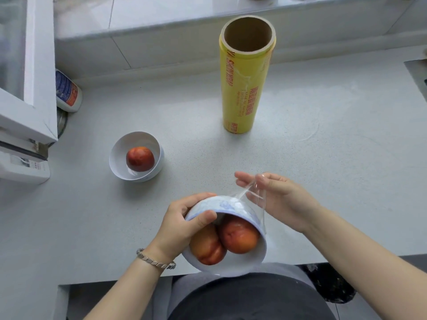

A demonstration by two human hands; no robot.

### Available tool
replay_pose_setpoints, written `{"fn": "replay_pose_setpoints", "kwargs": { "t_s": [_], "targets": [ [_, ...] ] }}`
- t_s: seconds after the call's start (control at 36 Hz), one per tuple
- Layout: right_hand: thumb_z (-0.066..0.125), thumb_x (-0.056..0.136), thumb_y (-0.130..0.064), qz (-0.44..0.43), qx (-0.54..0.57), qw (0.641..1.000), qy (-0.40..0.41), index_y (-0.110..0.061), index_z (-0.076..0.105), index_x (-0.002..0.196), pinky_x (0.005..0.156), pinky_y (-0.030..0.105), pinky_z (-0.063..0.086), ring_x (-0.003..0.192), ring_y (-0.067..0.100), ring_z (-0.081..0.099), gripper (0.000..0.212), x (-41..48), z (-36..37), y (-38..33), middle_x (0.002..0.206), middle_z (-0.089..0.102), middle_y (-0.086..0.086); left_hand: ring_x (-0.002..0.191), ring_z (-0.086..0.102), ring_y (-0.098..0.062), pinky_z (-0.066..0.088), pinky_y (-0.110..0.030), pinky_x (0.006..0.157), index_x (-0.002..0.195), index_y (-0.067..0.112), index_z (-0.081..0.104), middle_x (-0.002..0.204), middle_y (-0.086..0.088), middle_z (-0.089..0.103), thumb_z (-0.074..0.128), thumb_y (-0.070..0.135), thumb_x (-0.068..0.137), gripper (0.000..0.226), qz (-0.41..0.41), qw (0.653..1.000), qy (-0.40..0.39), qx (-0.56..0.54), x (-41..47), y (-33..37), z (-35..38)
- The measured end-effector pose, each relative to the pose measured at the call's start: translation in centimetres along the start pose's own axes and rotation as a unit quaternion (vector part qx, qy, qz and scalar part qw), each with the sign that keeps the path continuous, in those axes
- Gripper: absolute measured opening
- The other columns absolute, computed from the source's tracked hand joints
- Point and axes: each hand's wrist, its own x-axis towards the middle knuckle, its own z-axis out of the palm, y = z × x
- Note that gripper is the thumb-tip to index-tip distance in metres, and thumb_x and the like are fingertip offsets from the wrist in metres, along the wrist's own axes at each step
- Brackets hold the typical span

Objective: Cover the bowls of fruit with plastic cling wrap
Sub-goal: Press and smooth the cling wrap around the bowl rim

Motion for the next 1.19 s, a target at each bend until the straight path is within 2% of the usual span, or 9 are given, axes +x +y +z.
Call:
{"fn": "replay_pose_setpoints", "kwargs": {
  "t_s": [0.11,0.28,0.44,0.5,0.69,0.92,1.03,1.11,1.19],
  "targets": [
    [0.095,0.026,-0.032,-0.041,0.064,0.996,0.034,-0.008,0.069,0.059,0.063,0.029,0.057,0.072,0.018,0.071,0.048,0.1,0.9,0.7,0.071,0.072,0.005,0.090,0.066,-0.008,0.048,-0.016,0.077,0.098,0.018,0.069,0.097,0.005,0.073,0.069,0.076,0.051,0.074,0.000,1.000,-0.008,0.000,0.0,0.0,-0.2],
    [0.094,0.020,-0.027,-0.051,0.072,0.995,0.056,-0.008,0.073,0.058,0.056,0.025,0.056,0.065,0.014,0.070,0.047,0.1,1.6,1.0,0.069,0.073,0.006,0.090,0.066,-0.007,0.048,-0.016,0.077,0.098,0.019,0.068,0.096,0.009,0.073,0.070,0.074,0.051,0.072,0.014,1.000,-0.004,-0.014,-0.1,0.4,-0.4],
    [0.072,0.057,-0.005,-0.056,0.023,0.992,0.114,-0.004,0.069,0.057,0.047,0.017,0.050,0.048,0.009,0.063,0.003,0.1,3.0,0.8,0.054,0.067,0.005,0.091,0.067,-0.008,0.050,-0.017,0.078,0.098,0.022,0.068,0.097,0.009,0.073,0.072,0.073,0.049,0.071,0.035,0.999,0.007,-0.024,-0.3,0.8,-0.2],
    [0.065,0.072,0.002,-0.053,0.015,0.987,0.149,0.000,0.065,0.059,0.044,0.016,0.047,0.040,0.009,0.056,0.013,0.4,3.1,1.2,0.049,0.062,0.005,0.092,0.067,-0.009,0.050,-0.018,0.078,0.098,0.021,0.068,0.097,0.009,0.073,0.073,0.073,0.048,0.073,0.040,0.999,0.013,-0.027,-0.3,0.8,-0.2],
    [0.072,0.074,-0.008,0.018,-0.121,0.975,0.186,-0.002,0.065,0.066,0.044,0.016,0.046,0.042,0.009,0.056,0.012,0.7,2.9,1.4,0.049,0.063,0.001,0.092,0.066,-0.003,0.049,-0.015,0.079,0.098,0.024,0.068,0.096,0.015,0.072,0.072,0.073,0.048,0.070,0.060,0.998,0.003,-0.024,-0.6,1.1,-0.3],
    [0.075,0.070,-0.031,0.063,-0.263,0.944,0.188,-0.014,0.051,0.049,0.035,0.012,0.032,0.032,0.004,0.041,0.037,0.2,2.4,1.8,0.038,0.048,-0.006,0.093,0.066,-0.003,0.049,-0.016,0.080,0.098,0.042,0.071,0.097,0.016,0.072,0.072,0.074,0.048,0.060,0.078,0.996,-0.006,-0.035,-0.9,1.4,-0.3],
    [0.077,0.072,-0.021,0.036,-0.300,0.931,0.203,-0.010,0.058,0.059,0.047,0.013,0.044,0.044,0.003,0.052,0.025,-0.2,1.5,1.4,0.050,0.056,-0.003,0.093,0.066,-0.005,0.050,-0.017,0.080,0.099,0.040,0.071,0.098,0.015,0.072,0.072,0.074,0.049,0.061,0.086,0.996,-0.010,-0.034,-0.9,1.8,-0.7],
    [0.076,0.071,-0.020,-0.078,-0.324,0.908,0.252,-0.012,0.065,0.065,0.063,0.020,0.047,0.059,0.009,0.056,0.015,-1.2,0.8,0.3,0.060,0.062,-0.001,0.091,0.066,-0.004,0.051,-0.017,0.079,0.098,0.040,0.071,0.096,0.015,0.072,0.071,0.075,0.049,0.060,0.089,0.995,0.005,-0.036,-0.9,1.9,-1.2],
    [0.072,0.072,-0.028,-0.192,-0.315,0.914,0.168,-0.016,0.072,0.077,0.072,0.015,0.051,0.073,0.005,0.066,0.013,-3.2,2.1,-1.2,0.075,0.073,-0.003,0.092,0.066,-0.006,0.051,-0.019,0.080,0.097,0.040,0.071,0.097,0.014,0.072,0.072,0.075,0.048,0.060,0.083,0.996,0.019,-0.033,-0.7,1.6,-1.6]
  ]
}}
